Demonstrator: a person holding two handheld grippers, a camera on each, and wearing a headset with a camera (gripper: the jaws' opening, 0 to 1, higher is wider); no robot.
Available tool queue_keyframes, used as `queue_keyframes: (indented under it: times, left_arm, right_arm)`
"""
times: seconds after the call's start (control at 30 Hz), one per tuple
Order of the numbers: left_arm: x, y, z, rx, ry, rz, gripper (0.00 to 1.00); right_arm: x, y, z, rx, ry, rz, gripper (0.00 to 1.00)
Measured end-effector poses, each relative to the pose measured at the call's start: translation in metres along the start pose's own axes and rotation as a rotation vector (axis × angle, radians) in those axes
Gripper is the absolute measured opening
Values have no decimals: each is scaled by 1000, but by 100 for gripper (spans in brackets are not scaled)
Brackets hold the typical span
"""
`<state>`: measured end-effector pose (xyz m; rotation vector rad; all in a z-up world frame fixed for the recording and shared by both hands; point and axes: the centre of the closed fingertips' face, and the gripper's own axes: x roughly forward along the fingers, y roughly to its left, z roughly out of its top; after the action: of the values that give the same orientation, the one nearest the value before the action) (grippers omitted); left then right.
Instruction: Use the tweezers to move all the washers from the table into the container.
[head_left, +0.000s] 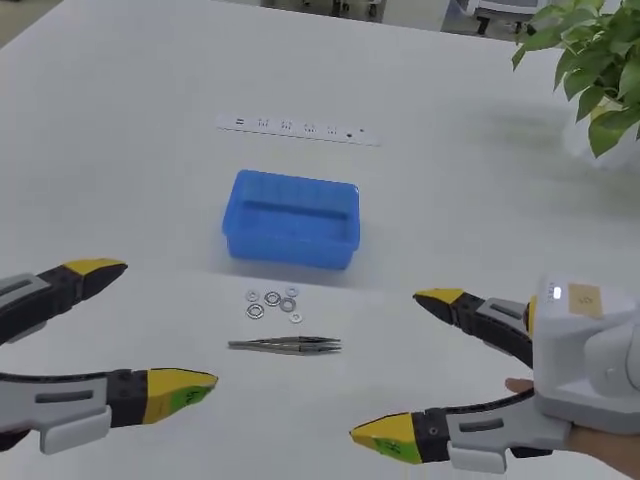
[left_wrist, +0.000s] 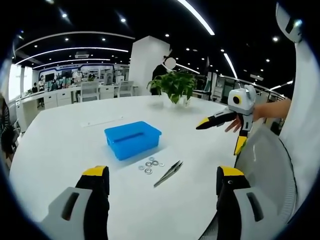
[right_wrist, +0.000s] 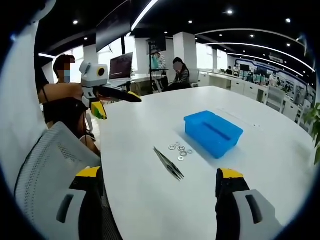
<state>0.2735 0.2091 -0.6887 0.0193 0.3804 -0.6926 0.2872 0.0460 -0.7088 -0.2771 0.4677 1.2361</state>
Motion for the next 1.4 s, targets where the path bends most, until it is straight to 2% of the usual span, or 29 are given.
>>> queue_keyframes:
  times: [0.23, 0.4, 0.43, 0.53, 0.6, 0.67, 0.77, 0.83, 0.9, 0.97, 1.0, 1.07, 1.1, 1.17, 1.3, 1.4]
  left_arm:
    - [3, 1, -12, 0, 43, 7, 93]
    - [3, 4, -16, -7, 54, 8, 93]
    - [4, 5, -16, -9, 54, 10, 93]
    - [6, 8, -9, -53, 10, 26, 93]
    - [8, 10, -8, -65, -3, 24, 91]
    - [10, 12, -11, -65, 0, 24, 90]
    - [13, 17, -20, -40, 49, 42, 88]
    - [13, 25, -18, -16, 53, 86, 86]
    - [14, 27, -15, -25, 44, 88, 80]
    - [16, 29, -15, -26, 40, 83, 78]
    - [17, 28, -17, -15, 51, 76, 78]
    - [21, 31, -29, 44, 108, 69, 78]
    - [25, 32, -36, 93, 150, 61, 78]
    - [30, 28, -48, 94, 196, 25, 75]
    - [39, 25, -49, 97, 187, -2, 69]
    - [46, 23, -52, 107, 203, -32, 65]
  right_arm:
    - [2, -8, -1, 4, 2, -15, 93]
    - [5, -11, -1, -1, 13, -9, 93]
    - [6, -11, 0, -3, 11, -6, 93]
    - [9, -12, 1, -8, 12, 0, 92]
    - [10, -13, 1, -10, 14, 0, 92]
    - [12, -14, 1, -9, 16, 4, 90]
    - [14, -16, -2, -11, 29, 12, 85]
    - [15, -17, -3, -14, 36, 18, 82]
    - [17, -19, -6, -17, 48, 17, 80]
    - [20, -21, -7, -21, 53, 17, 78]
    - [22, -22, -9, -17, 57, 19, 77]
    - [25, -24, -11, -18, 63, 20, 76]
    - [28, -26, -14, -17, 70, 23, 75]
    - [30, -31, -26, 7, 139, 10, 70]
    - [40, -37, -31, 17, 143, 23, 65]
    - [46, -41, -27, 44, 125, 25, 63]
